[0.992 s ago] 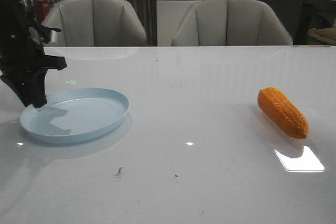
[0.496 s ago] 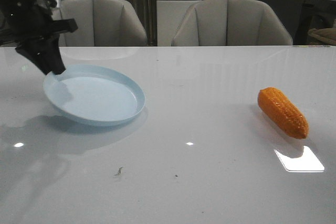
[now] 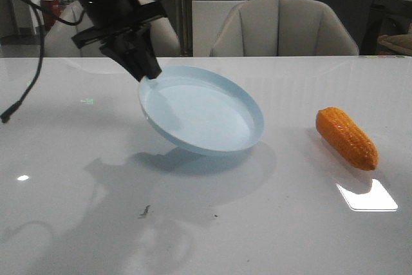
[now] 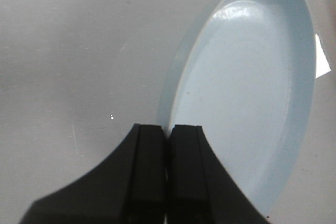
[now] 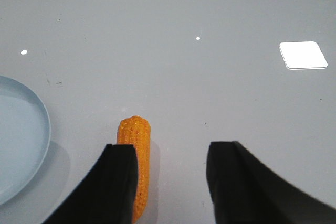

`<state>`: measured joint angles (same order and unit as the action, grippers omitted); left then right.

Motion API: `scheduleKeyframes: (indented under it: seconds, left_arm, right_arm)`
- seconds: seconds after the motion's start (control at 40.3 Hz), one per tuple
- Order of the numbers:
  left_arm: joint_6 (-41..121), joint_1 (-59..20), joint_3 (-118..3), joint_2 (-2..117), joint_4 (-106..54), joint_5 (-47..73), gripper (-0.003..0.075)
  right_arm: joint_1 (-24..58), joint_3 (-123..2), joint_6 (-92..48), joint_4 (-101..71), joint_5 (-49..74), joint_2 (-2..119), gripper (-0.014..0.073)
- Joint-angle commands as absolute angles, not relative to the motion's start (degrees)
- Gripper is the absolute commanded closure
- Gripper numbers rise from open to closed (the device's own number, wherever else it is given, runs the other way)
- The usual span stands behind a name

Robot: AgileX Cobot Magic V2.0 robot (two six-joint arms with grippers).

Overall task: Place corn on plate with both arms
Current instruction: 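Push the light blue plate with the left gripper toward the corn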

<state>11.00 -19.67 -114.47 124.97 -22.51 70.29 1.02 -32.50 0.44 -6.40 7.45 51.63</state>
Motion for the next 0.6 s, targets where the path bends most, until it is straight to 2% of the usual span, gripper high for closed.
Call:
scheduleKeyframes:
  seconds: [0.0,0.198,0.57]
  left_arm:
    - [10.3,-22.5,-116.4,122.0,-22.9,72.3,0.0631]
    - [8.8,-25.8,-116.4,124.2,-18.0,72.3,0.0631]
    - [10.0,-26.3,-116.4,127.6,-11.4,72.3,0.0631]
  right_arm:
    - [0.9,-34.5,0.4,-5.8,3.1,51.1,0.0168]
    - [0.9,-34.5,0.4,-5.8,3.1,51.1,0.0168]
    - [0.9,-34.5,0.4,-5.8,3.1,51.1,0.0168]
